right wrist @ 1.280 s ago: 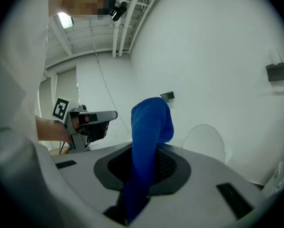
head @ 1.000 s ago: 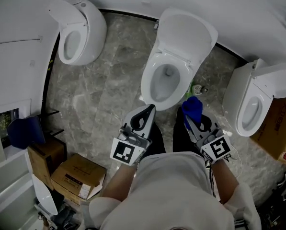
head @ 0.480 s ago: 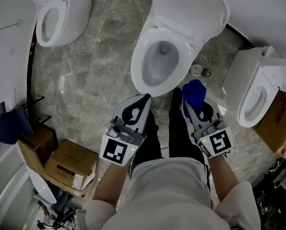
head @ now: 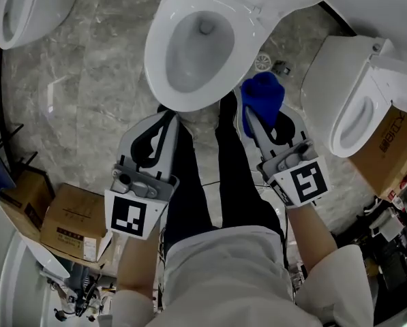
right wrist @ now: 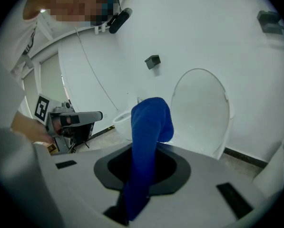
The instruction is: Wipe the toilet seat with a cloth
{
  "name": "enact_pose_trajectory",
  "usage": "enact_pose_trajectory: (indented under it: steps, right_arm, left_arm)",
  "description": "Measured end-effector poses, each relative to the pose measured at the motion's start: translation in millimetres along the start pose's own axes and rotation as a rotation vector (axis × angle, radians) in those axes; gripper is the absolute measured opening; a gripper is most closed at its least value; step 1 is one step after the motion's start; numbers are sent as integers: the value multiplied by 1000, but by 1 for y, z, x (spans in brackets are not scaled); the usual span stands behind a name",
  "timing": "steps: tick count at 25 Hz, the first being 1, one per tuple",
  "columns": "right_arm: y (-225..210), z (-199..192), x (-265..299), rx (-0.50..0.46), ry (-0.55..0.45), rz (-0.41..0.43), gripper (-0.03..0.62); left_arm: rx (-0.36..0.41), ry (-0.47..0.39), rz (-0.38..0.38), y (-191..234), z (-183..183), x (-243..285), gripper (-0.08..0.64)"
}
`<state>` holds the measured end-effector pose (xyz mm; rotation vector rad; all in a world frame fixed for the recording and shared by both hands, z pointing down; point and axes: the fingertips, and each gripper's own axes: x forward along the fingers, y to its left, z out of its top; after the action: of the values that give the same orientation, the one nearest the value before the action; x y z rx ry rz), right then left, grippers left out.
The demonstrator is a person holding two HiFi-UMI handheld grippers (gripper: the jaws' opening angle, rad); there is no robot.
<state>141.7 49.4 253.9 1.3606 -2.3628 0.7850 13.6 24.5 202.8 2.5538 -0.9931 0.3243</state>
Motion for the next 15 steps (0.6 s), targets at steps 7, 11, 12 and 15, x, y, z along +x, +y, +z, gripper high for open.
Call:
enact_pose_trajectory:
  steps: [7,11,12,15]
  right_arm:
    - [-7,-39,28,-17,26,15,57]
    - [-7,-58,43,-17,37,8,57]
    - [-7,-64,47,-14,43,11,57]
    - [-14,-84,58,-7,73,15,57]
  left_arm:
    - [-10,-11,6,13,-38,12,5]
    - [-30,6,7,21,-64,12,5]
    - [-34,14,11,23,-70,11,5]
    - [-44,20,12,27,-87,16,5]
